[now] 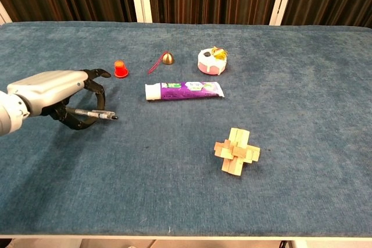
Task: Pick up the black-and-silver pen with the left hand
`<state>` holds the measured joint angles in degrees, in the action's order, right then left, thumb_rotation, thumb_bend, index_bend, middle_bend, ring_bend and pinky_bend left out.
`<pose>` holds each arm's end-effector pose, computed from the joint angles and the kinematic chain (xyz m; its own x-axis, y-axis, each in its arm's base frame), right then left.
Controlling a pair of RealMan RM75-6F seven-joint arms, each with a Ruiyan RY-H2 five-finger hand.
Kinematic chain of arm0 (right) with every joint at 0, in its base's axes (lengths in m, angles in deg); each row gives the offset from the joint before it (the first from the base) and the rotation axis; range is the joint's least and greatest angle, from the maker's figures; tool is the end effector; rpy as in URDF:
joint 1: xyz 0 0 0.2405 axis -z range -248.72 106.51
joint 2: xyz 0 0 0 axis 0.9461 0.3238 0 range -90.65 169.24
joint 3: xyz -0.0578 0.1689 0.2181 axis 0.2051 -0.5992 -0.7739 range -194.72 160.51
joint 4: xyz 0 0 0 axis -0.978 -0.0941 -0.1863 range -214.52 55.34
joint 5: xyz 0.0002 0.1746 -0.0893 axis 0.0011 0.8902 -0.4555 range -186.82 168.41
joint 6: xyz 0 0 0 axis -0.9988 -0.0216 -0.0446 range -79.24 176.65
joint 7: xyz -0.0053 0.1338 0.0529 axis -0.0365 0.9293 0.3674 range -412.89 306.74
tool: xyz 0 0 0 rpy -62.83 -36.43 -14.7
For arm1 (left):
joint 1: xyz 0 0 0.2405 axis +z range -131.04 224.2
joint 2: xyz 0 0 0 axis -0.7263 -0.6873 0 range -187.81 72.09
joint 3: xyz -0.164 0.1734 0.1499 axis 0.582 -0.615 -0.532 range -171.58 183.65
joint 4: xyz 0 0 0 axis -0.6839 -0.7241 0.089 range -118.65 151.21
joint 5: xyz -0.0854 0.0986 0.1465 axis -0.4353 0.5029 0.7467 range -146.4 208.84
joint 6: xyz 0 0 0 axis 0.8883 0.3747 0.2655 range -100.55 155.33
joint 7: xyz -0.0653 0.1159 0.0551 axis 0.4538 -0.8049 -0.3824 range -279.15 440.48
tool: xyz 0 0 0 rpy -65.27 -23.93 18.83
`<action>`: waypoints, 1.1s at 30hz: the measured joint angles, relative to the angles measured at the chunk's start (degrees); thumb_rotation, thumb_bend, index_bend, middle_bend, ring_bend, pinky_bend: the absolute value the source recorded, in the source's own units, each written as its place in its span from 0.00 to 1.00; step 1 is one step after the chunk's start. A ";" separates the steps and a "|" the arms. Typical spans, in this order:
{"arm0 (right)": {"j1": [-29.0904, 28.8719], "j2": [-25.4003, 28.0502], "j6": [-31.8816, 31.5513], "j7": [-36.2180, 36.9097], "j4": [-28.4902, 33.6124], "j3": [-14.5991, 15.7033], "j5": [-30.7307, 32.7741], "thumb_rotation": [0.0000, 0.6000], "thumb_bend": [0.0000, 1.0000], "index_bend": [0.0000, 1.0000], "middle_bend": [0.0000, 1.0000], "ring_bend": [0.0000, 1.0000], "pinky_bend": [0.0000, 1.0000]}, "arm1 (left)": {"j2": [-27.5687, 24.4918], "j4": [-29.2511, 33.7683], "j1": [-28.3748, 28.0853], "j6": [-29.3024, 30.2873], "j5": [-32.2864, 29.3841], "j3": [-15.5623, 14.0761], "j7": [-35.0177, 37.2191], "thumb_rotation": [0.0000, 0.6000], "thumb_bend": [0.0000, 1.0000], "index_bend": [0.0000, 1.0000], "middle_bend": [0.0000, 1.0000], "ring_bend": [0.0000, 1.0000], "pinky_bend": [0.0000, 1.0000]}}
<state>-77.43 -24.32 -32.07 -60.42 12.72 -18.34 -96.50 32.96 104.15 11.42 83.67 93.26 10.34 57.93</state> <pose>-0.3284 -0.1839 0.1711 0.5233 -0.0866 0.8477 -0.8521 -0.0660 0.5193 -0.2089 0.3014 -0.0296 0.4273 0.4015 0.8100 0.8967 -0.3028 -0.3230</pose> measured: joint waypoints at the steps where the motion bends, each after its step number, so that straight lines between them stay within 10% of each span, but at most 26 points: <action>1: 0.01 0.00 -0.02 -0.03 -0.01 0.01 -0.01 1.00 0.36 0.20 0.12 0.03 0.05 | -0.41 0.53 0.04 0.35 0.24 0.02 -0.16 1.00 0.41 0.53 0.05 0.00 0.10; 20: -0.04 -0.27 0.00 -1.12 0.22 0.21 -0.40 1.00 0.36 0.20 0.12 0.03 0.05 | -17.15 19.41 -0.22 6.66 2.39 2.74 -7.88 1.00 0.41 0.55 0.07 0.00 0.11; 33: 0.07 -0.35 -0.24 -1.50 0.47 0.31 -0.59 1.00 0.36 0.20 0.12 0.03 0.05 | -37.44 36.73 -0.03 5.00 4.84 7.94 4.33 1.00 0.41 0.57 0.09 0.00 0.12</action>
<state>-77.36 -24.67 -32.32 -61.92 13.20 -18.04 -97.09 -4.48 140.88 11.39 88.67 98.10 18.28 62.26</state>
